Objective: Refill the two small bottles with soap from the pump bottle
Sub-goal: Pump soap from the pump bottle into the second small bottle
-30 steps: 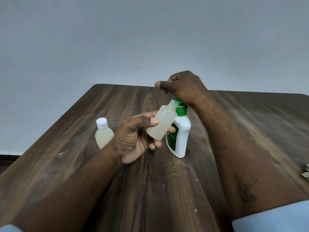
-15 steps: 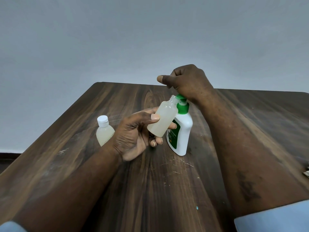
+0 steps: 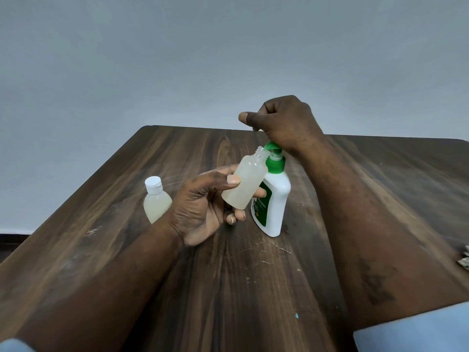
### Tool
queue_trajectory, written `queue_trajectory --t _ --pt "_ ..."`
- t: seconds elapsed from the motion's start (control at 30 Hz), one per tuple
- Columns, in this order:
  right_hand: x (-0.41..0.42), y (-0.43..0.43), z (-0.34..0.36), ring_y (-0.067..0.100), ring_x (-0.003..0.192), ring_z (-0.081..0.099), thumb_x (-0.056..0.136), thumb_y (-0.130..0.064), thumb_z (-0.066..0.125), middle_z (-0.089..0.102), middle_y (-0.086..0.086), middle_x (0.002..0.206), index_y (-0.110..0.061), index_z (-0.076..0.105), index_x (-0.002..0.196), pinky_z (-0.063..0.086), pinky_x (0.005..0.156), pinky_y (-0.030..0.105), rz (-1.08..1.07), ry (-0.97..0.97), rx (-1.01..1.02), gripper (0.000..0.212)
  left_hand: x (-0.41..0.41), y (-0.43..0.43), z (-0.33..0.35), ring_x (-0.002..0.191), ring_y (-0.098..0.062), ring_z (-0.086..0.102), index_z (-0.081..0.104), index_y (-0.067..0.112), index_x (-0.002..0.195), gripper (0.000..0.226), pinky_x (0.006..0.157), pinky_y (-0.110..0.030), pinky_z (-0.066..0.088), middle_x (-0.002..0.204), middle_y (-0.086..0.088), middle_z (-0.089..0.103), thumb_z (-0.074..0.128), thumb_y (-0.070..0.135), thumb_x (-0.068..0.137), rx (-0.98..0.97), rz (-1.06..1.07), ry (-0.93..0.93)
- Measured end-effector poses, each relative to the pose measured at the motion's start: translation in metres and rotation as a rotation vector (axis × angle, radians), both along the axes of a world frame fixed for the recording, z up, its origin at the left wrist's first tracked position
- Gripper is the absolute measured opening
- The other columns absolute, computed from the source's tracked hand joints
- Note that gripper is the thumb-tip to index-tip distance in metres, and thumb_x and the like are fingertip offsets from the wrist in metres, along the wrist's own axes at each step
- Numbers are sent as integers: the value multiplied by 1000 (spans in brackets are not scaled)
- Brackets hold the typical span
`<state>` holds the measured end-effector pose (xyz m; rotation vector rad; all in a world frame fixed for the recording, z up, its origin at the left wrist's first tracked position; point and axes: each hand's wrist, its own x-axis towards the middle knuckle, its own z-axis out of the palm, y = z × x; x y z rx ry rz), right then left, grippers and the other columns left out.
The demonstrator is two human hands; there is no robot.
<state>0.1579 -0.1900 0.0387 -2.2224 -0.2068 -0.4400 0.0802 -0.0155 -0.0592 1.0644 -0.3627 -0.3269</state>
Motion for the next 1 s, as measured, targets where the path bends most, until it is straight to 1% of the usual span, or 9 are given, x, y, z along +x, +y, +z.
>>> queue_trajectory --t 0.07,0.13,0.2,0.37,0.6,0.7,0.73,0.87,1.0 --pt "0 1 -1 -6 43 50 86 -51 80 60 -11 63 -7 75 83 35 42 9 7 10 -15 45 0 0 1 55 -24 56 71 10 122 52 47 -27 41 108 -30 69 66 29 74 2 -6 -3" --pt "1 3 -3 -5 42 49 86 -51 80 58 -11 61 -7 75 82 32 39 9 8 14 -26 44 0 0 0 56 -23 57 73 12 119 48 47 -27 41 107 -29 69 65 29 75 5 -10 -12" --pt "0 5 -5 -2 45 49 85 -51 81 60 -10 63 -8 76 82 34 42 11 13 34 -32 44 0 1 0 56 -23 57 74 13 117 46 47 -27 41 107 -29 70 66 29 75 9 -8 -12" --pt "-2 6 -5 5 56 50 85 -52 81 66 -5 71 -6 77 86 39 54 23 20 35 -25 46 -1 1 -1 57 -24 56 72 11 120 49 47 -27 42 107 -29 69 66 29 75 3 -4 1" --pt "-1 1 1 0 47 49 85 -54 80 56 -12 59 -4 74 85 40 53 22 -10 -6 -12 50 0 -1 -1 57 -24 56 74 13 117 47 47 -27 42 107 -28 70 66 29 74 -4 -18 2" --pt "-2 2 0 -5 42 49 85 -54 80 56 -13 58 -8 75 83 36 47 16 -6 7 -28 47 -1 -1 -1 58 -23 56 75 15 116 44 48 -27 42 107 -27 70 65 29 76 -2 -28 -7" --pt "-2 2 0 -5 43 49 85 -54 80 57 -13 59 -9 75 81 35 46 16 -7 12 -32 46 0 0 -1 57 -23 57 75 15 117 45 48 -27 41 107 -28 70 65 29 76 -4 -31 -10" --pt "-3 6 -4 1 52 51 85 -53 81 60 -11 62 -13 72 75 39 54 22 17 42 -34 42 0 1 -1 56 -23 57 74 13 118 46 47 -27 41 107 -28 70 65 29 76 -3 -23 -8" --pt "-4 4 -4 3 55 50 85 -54 80 62 -11 64 -12 74 78 39 54 22 11 44 -22 43 -1 0 -1 57 -24 56 72 11 120 49 48 -27 41 107 -29 70 66 28 75 7 -15 -6"
